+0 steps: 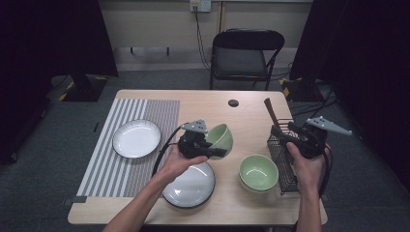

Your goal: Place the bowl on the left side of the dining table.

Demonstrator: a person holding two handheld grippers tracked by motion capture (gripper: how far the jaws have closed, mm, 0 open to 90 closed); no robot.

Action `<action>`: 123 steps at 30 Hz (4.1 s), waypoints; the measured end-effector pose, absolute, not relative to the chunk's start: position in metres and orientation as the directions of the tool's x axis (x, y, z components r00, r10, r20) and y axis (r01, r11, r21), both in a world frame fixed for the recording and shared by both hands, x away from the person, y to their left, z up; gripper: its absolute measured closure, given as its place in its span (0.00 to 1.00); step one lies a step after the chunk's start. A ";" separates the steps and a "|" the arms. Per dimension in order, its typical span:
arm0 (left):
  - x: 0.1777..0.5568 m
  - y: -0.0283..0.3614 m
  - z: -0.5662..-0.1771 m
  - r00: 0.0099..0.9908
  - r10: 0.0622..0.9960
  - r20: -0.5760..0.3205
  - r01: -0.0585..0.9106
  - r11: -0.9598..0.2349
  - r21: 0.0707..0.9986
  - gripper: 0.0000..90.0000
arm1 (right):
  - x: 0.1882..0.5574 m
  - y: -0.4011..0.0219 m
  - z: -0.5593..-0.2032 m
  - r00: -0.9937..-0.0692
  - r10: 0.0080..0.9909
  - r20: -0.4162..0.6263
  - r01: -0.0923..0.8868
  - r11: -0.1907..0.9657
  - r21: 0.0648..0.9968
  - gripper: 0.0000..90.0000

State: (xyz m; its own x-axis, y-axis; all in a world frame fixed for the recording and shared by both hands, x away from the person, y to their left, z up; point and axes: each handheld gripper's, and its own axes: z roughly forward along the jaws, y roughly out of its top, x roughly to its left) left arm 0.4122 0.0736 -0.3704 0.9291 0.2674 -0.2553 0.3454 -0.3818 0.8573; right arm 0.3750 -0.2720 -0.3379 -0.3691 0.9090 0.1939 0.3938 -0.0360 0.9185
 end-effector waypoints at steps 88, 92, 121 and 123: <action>0.456 0.308 -0.406 0.558 0.788 -0.261 0.575 -0.140 0.806 0.93 | 0.380 -0.268 -0.342 -0.357 0.916 0.182 0.422 -0.016 0.907 0.29; 0.455 0.313 -0.413 0.543 0.799 -0.260 0.585 -0.137 0.799 0.93 | 0.380 -0.268 -0.342 -0.356 0.917 0.182 0.422 -0.016 0.906 0.29; 0.461 0.308 -0.442 0.549 0.801 -0.241 0.620 -0.197 0.759 0.92 | 0.381 -0.268 -0.343 -0.352 0.917 0.186 0.436 -0.015 0.900 0.29; 0.461 0.306 -0.442 0.553 0.799 -0.238 0.619 -0.203 0.759 0.92 | 0.381 -0.269 -0.343 -0.354 0.916 0.189 0.436 -0.017 0.900 0.29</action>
